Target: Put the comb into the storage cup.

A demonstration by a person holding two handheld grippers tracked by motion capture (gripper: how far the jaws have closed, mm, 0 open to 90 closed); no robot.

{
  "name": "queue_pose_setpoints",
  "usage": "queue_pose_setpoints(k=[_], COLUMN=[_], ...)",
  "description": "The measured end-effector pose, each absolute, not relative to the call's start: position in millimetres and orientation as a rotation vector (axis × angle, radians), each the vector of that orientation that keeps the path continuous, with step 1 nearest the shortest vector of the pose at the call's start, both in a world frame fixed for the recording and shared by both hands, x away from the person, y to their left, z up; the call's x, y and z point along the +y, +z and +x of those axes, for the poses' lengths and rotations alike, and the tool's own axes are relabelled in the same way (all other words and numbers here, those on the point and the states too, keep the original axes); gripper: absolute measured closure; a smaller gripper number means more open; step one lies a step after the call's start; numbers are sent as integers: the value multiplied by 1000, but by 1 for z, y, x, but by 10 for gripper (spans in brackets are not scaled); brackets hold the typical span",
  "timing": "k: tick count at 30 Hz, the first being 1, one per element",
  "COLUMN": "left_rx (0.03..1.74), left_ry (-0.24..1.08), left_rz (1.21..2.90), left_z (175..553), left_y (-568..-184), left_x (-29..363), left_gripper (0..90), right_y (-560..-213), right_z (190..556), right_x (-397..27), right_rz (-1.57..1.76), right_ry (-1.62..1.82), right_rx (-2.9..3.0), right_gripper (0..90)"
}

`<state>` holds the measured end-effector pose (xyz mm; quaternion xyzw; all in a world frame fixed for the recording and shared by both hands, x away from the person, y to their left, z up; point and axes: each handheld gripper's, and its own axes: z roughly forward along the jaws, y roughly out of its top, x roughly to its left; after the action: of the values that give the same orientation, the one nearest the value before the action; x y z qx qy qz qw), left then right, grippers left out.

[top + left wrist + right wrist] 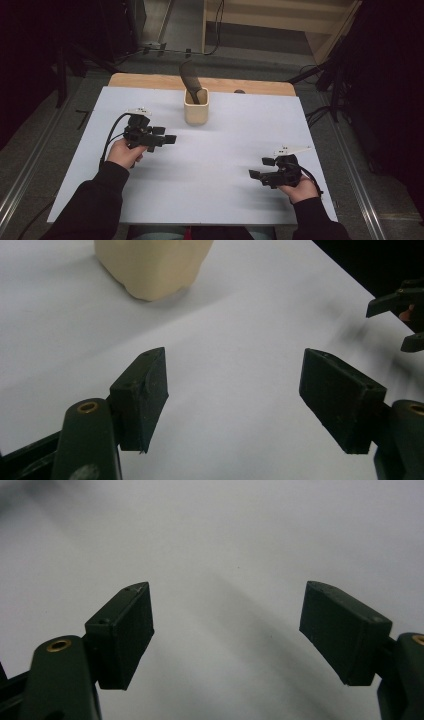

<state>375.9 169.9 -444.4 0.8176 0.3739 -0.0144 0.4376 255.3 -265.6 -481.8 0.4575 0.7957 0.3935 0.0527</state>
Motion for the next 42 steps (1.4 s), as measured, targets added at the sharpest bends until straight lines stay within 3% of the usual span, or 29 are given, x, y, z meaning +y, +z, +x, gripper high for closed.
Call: queue_pose_setpoints(k=[10, 42], left_rx=[896, 869], left_ry=[16, -24], left_rz=[2055, 2102], left_z=[362, 323], left_y=[-446, -453], left_x=[170, 178], left_gripper=[282, 281], right_y=[-483, -484], right_z=[256, 257], right_x=[-266, -266], right_rz=[1401, 1422], right_ry=[1191, 1176], right_rx=[2421, 2422], right_gripper=[197, 197])
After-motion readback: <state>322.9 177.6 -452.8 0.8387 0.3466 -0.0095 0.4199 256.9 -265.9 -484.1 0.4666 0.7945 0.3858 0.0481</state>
